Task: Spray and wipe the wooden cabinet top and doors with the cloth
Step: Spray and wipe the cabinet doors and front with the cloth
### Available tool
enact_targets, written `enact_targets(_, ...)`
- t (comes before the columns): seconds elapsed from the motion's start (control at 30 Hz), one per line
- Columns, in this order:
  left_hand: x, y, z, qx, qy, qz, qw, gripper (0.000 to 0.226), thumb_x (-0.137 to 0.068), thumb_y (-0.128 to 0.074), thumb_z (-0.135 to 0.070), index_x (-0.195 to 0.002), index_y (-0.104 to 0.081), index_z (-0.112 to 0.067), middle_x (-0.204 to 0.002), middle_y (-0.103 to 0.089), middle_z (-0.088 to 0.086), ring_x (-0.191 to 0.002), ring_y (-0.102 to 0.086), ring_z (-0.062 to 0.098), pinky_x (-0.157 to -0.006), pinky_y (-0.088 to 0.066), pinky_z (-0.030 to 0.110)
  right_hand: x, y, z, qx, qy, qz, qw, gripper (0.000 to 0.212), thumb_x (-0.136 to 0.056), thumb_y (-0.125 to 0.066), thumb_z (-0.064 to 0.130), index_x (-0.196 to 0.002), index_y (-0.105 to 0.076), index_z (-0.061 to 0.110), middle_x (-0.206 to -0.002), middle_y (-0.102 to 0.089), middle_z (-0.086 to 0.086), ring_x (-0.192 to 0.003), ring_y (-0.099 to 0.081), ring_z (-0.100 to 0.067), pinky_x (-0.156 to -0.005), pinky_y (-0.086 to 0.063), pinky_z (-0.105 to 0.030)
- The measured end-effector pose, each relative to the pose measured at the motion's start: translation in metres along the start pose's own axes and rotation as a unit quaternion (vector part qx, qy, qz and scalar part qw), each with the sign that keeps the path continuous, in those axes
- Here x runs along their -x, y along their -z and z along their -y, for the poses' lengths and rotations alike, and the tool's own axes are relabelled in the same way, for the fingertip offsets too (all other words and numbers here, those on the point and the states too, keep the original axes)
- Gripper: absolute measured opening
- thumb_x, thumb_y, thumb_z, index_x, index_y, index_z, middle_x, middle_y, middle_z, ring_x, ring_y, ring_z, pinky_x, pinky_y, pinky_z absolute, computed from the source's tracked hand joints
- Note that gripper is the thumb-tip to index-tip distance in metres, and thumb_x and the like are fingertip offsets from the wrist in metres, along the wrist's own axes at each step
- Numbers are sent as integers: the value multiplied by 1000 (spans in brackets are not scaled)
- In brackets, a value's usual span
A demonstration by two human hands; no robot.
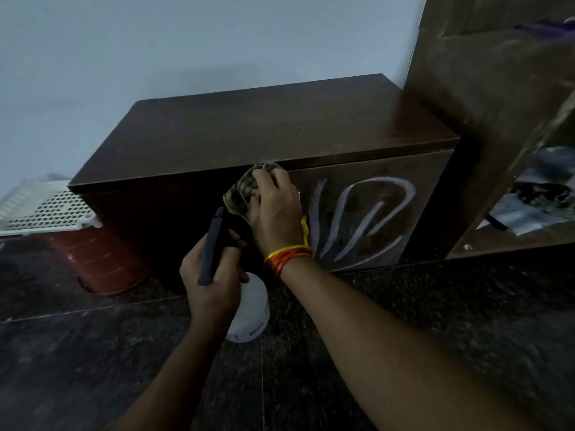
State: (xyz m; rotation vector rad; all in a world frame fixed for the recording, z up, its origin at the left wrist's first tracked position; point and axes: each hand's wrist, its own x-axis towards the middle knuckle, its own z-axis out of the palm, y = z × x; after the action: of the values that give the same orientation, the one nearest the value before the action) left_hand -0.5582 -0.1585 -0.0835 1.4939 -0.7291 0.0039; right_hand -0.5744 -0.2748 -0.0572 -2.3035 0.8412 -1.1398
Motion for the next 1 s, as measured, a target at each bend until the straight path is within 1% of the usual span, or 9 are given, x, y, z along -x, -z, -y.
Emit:
enact_targets(0.17, 7, 6, -15, 13, 38, -37, 999, 19, -82, -46, -4, -73, -58, -15, -62, -56, 22, -37, -46, 13, -41, -40, 21, -4, 22, 0, -55, -13, 55, 997, 36, -82, -57, 0, -117, -60, 7, -119, -52, -14, -105, -55, -35, -91, -46, -43)
enact_targets(0.3, 17, 5, -6, 16, 54, -45, 997, 21, -84, -47, -2, -74, -59, -16, -57, -59, 0, -37, -46, 12, -40, -40, 21, -5, 35, -3, -68, -30, 58, 996, 33, -81, -61, 2, -113, -62, 8, -118, -53, -12, -107, -55, -30, -93, -46, -41)
enact_targets(0.47, 24, -11, 6, 8, 87, -78, 993, 17, -84, -50, -14, -72, -60, -20, -51, -57, -2, -36, -47, 10, -39, -41, 24, 1, 52, -13, -71, -30, 16, 997, 33, -78, -63, 2, -111, -64, 8, -114, -54, -12, -106, -54, -26, -90, -41, -28)
enact_targets(0.53, 27, -20, 9, 9, 88, -77, 993, 15, -83, -51, -20, -70, -59, -22, -54, -58, 2, -39, -48, 16, -40, -42, 34, 4, 62, -21, -72, -38, -18, 997, 33, -77, -64, 1, -109, -65, 7, -112, -55, -14, -106, -55, -27, -91, -40, -25)
enact_targets(0.67, 33, -36, 13, -3, 87, -63, 994, 16, -85, -52, -26, -75, -57, -16, -71, -55, 28, -50, -49, 43, -47, -44, 52, 9, 78, -40, -62, -58, -73, 994, 30, -77, -65, 2, -107, -66, 7, -111, -56, -16, -103, -56, -25, -88, -36, -15)
enact_targets(0.77, 31, -46, 9, -1, 88, -57, 995, 15, -86, -54, -27, -74, -58, -19, -74, -55, 31, -54, -49, 48, -49, -44, 55, 12, 84, -54, -66, -84, -80, 991, 30, -80, -65, 5, -110, -64, 9, -115, -60, -12, -108, -55, -21, -88, -33, -11)
enact_targets(0.83, 28, -51, 9, -4, 87, -53, 995, 16, -86, -54, -26, -75, -58, -15, -74, -55, 32, -54, -49, 48, -49, -45, 56, 15, 85, -63, -77, -109, -87, 987, 30, -81, -63, 5, -111, -64, 10, -117, -62, -10, -112, -54, -18, -90, -32, -10)
enact_targets(0.9, 27, -56, 6, -2, 80, -49, 996, 15, -86, -54, -25, -76, -59, -16, -74, -56, 30, -55, -50, 48, -49, -45, 56, 22, 87, -71, -80, -134, -95, 983, 30, -82, -63, 6, -112, -64, 11, -118, -64, -7, -113, -55, -17, -93, -36, -14)
enact_targets(1.0, 28, -66, -1, 4, 75, -43, 996, 13, -88, -55, -23, -75, -59, -26, -69, -53, 31, -55, -50, 49, -49, -45, 55, 36, 92, -88, -65, -174, -114, 976, 32, -82, -63, 9, -114, -63, 14, -119, -64, -6, -112, -57, -19, -95, -44, -26)
